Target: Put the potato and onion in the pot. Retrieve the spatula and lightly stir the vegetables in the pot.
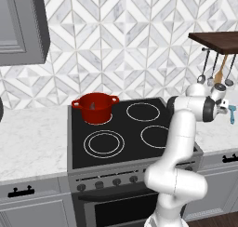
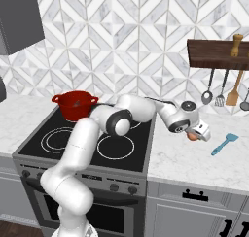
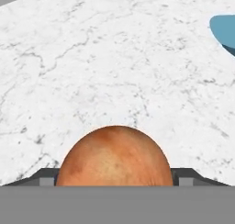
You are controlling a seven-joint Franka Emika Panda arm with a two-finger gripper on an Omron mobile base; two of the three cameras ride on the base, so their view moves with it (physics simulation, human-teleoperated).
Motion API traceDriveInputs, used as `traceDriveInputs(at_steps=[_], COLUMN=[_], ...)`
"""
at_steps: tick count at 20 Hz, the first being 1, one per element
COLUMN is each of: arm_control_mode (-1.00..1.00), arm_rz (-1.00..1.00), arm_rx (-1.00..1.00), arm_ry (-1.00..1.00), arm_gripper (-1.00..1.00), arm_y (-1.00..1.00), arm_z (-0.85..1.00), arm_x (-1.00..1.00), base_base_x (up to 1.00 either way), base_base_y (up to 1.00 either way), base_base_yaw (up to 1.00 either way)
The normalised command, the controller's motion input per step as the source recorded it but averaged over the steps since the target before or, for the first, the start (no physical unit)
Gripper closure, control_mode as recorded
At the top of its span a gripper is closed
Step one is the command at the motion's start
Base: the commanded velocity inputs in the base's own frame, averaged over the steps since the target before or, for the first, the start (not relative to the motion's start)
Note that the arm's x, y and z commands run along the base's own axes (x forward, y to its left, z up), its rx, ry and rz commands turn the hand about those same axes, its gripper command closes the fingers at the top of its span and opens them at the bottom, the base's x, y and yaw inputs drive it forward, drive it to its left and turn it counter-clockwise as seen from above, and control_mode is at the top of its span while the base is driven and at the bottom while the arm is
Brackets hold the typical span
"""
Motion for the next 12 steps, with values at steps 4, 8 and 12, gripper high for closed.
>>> traceDriveInputs(at_steps=[4, 8, 12], arm_control_mode=[-1.00, -1.00, -1.00], arm_rz=[0.00, 0.01, 0.04], arm_rx=[0.00, 0.00, 0.00], arm_ry=[0.00, -0.05, -0.10], arm_gripper=[1.00, 1.00, 1.00], arm_y=[0.14, 0.54, 1.00], arm_z=[-0.08, 0.14, 0.77], arm_x=[0.00, -0.28, -0.55], base_base_x=[0.00, 0.00, 0.00], base_base_y=[0.00, 0.00, 0.00], base_base_yaw=[0.00, 0.00, 0.00])
